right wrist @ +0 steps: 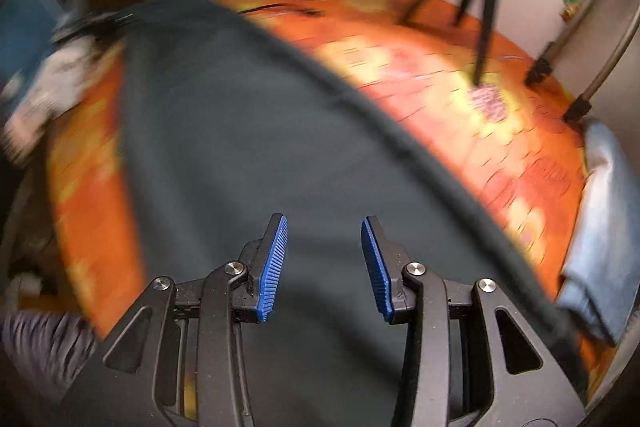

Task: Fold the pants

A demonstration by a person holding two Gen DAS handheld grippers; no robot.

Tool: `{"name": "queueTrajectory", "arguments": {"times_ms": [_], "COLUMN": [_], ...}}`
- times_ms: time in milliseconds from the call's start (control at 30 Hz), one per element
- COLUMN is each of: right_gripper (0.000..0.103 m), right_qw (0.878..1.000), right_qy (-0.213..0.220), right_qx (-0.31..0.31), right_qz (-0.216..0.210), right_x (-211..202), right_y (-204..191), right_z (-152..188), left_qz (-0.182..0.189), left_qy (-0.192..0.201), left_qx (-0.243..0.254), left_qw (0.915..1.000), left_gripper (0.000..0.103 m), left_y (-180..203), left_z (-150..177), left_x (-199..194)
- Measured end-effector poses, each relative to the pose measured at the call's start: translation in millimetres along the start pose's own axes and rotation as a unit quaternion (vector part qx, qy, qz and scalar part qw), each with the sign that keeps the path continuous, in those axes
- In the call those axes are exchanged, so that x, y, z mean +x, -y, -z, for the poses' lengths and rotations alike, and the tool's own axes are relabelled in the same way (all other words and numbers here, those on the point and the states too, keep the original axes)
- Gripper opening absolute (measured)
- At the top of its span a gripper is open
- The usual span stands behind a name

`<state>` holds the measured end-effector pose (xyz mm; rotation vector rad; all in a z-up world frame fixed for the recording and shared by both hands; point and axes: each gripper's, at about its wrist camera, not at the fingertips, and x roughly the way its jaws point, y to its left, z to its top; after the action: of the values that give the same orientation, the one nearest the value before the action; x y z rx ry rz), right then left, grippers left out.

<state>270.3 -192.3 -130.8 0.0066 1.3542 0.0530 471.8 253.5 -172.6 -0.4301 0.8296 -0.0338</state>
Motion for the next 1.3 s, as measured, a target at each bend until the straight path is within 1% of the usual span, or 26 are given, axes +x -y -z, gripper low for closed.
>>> {"name": "queueTrajectory", "arguments": {"times_ms": [67, 133, 167, 267, 300, 367, 467, 567, 600, 633, 667, 700, 733, 767, 800, 833, 900, 933, 967, 1033, 1067, 1100, 1167, 1200, 1233, 1300], "right_gripper": [0.041, 0.041, 0.041, 0.041, 0.041, 0.041, 0.041, 0.041, 0.040, 0.037, 0.019, 0.008, 0.007, 0.005, 0.004, 0.004, 0.004, 0.004, 0.005, 0.006, 0.011, 0.014, 0.014, 0.014, 0.015, 0.023], "right_qw": [1.000, 1.000, 1.000, 0.999, 0.998, 0.998, 0.996, 0.992, 0.991, 0.991, 0.991, 0.990, 0.991, 0.992, 0.994, 0.996, 0.996, 0.996, 0.995, 0.991, 0.990, 0.990, 0.994, 0.995, 0.996, 0.997], "right_qy": [0.002, -0.009, -0.015, -0.044, -0.051, -0.058, -0.064, -0.074, -0.071, -0.070, -0.072, -0.081, -0.083, -0.084, -0.085, -0.085, -0.085, -0.093, -0.101, -0.131, -0.141, -0.139, -0.108, -0.078, -0.061, -0.019], "right_qx": [0.008, 0.019, 0.020, 0.006, 0.007, 0.017, -0.015, -0.036, -0.042, -0.044, -0.043, -0.034, -0.023, -0.013, -0.008, 0.002, 0.007, 0.005, 0.004, -0.005, -0.013, -0.016, -0.022, -0.019, -0.014, 0.001], "right_qz": [-0.016, -0.022, -0.018, 0.015, 0.022, 0.019, 0.066, 0.101, 0.103, 0.105, 0.106, 0.106, 0.099, 0.088, 0.074, 0.036, -0.003, -0.016, -0.020, -0.007, 0.000, -0.003, -0.025, -0.051, -0.063, -0.074], "right_x": [-16.8, -31.4, -32.0, -26.8, -23.8, -16.2, -6.0, 5.3, 4.5, 5.9, 7.5, 9.4, 9.1, 7.7, 6.2, -2.4, -14.0, -14.9, -12.7, -3.7, -2.4, -4.4, -19.1, -30.2, -31.9, -34.8], "right_y": [-16.4, -29.5, -30.4, -47.1, -49.1, -48.0, -57.1, -60.4, -60.5, -61.7, -61.4, -58.1, -55.1, -53.0, -52.6, -52.3, -52.7, -52.0, -51.8, -48.9, -48.3, -48.7, -51.1, -52.4, -46.7, -44.6], "right_z": [25.2, 60.7, 72.0, 117.4, 125.5, 130.9, 138.5, 139.6, 140.7, 139.1, 137.4, 135.7, 135.7, 133.3, 131.9, 130.3, 129.1, 130.0, 131.6, 133.3, 131.2, 128.5, 114.7, 101.0, 87.6, 57.1], "left_qz": [0.003, 0.004, 0.006, 0.012, 0.014, 0.016, 0.021, 0.021, 0.020, 0.019, 0.017, 0.017, 0.016, 0.015, 0.015, 0.015, 0.012, 0.012, 0.013, 0.013, 0.013, 0.012, 0.010, 0.011, 0.011, 0.012], "left_qy": [-0.001, -0.001, -0.002, -0.006, -0.007, -0.007, -0.009, -0.010, -0.010, -0.010, -0.010, -0.010, -0.010, -0.011, -0.011, -0.011, -0.010, -0.010, -0.011, -0.012, -0.011, -0.011, -0.008, -0.007, -0.006, -0.003], "left_qx": [-0.004, -0.003, -0.005, -0.015, -0.020, -0.026, -0.037, -0.041, -0.039, -0.037, -0.035, -0.035, -0.034, -0.034, -0.033, -0.031, -0.029, -0.031, -0.034, -0.038, -0.035, -0.031, -0.020, -0.017, -0.017, -0.019], "left_qw": [1.0000, 1.0000, 1.0000, 0.9998, 0.9997, 0.9995, 0.9991, 0.9989, 0.9990, 0.9991, 0.9992, 0.9992, 0.9993, 0.9993, 0.9993, 0.9993, 0.9994, 0.9994, 0.9993, 0.9991, 0.9992, 0.9994, 0.9997, 0.9998, 0.9998, 0.9997], "left_gripper": [0.015, 0.015, 0.015, 0.015, 0.015, 0.015, 0.015, 0.015, 0.015, 0.015, 0.015, 0.015, 0.015, 0.015, 0.015, 0.015, 0.015, 0.015, 0.015, 0.015, 0.015, 0.015, 0.015, 0.015, 0.015, 0.015], "left_y": [-0.4, -0.3, -0.7, -4.5, -6.0, -7.3, -10.4, -11.6, -11.1, -10.4, -9.7, -9.1, -9.2, -9.4, -9.3, -9.2, -9.5, -10.3, -11.0, -11.3, -10.7, -9.4, -7.4, -6.7, -6.5, -5.4], "left_z": [1.1, 1.0, 0.6, 0.6, 1.1, 1.7, 4.0, 5.4, 5.5, 4.9, 4.9, 4.8, 4.5, 4.1, 3.8, 3.5, 3.2, 3.4, 3.2, 3.0, 2.6, 2.1, 1.1, 0.6, 0.5, 0.7], "left_x": [-0.8, -1.1, -0.8, 0.9, 1.5, 2.2, 3.4, 3.9, 3.8, 4.2, 4.2, 4.2, 4.0, 4.1, 4.3, 4.5, 4.8, 5.0, 5.5, 5.6, 5.0, 4.0, 2.1, 1.4, 0.8, -0.1]}}
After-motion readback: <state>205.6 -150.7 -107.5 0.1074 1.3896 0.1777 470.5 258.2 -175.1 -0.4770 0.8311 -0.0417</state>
